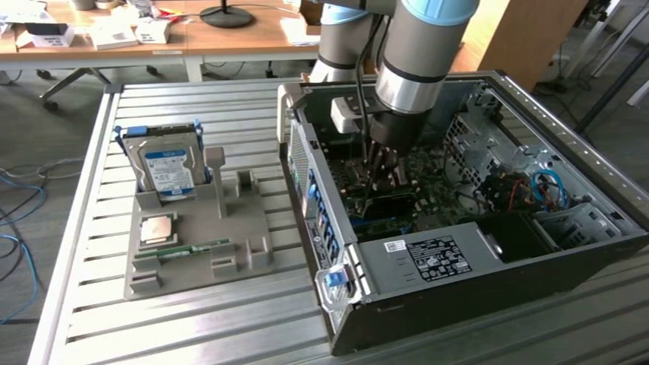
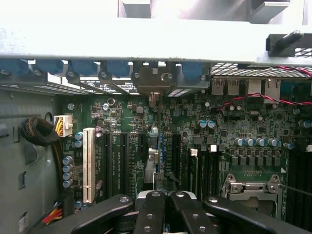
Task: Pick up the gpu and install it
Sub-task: 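Press down on the gpu until it lock into place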
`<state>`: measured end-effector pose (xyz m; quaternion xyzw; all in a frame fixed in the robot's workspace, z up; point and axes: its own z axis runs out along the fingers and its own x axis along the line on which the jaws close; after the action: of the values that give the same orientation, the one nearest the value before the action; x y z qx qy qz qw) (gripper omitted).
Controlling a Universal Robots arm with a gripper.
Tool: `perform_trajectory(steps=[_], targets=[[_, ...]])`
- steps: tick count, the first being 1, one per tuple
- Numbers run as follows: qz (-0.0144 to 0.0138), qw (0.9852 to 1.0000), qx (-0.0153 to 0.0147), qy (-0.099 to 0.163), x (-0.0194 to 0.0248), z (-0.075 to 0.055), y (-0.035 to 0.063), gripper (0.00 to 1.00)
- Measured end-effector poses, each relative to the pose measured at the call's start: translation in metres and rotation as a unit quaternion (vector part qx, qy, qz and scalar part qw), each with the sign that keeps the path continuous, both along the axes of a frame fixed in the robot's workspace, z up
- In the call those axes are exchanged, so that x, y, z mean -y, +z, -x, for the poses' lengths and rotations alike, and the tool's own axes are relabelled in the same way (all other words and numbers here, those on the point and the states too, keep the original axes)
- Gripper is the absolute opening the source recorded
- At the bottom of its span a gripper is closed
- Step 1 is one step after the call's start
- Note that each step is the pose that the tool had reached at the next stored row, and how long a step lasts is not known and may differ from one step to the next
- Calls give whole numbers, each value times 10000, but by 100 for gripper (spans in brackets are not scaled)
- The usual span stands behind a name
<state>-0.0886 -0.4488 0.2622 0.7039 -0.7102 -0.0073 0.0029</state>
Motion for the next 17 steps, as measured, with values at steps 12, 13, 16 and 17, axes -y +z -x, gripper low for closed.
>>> perform_trajectory(steps=[12, 13, 16, 17], targets=[[-19, 10000, 18, 1, 1, 13, -12, 11], [-20, 10000, 19, 1, 2, 14, -13, 11], [-21, 10000, 20, 0, 2, 16, -14, 11], [-21, 10000, 20, 0, 1, 16, -15, 11]])
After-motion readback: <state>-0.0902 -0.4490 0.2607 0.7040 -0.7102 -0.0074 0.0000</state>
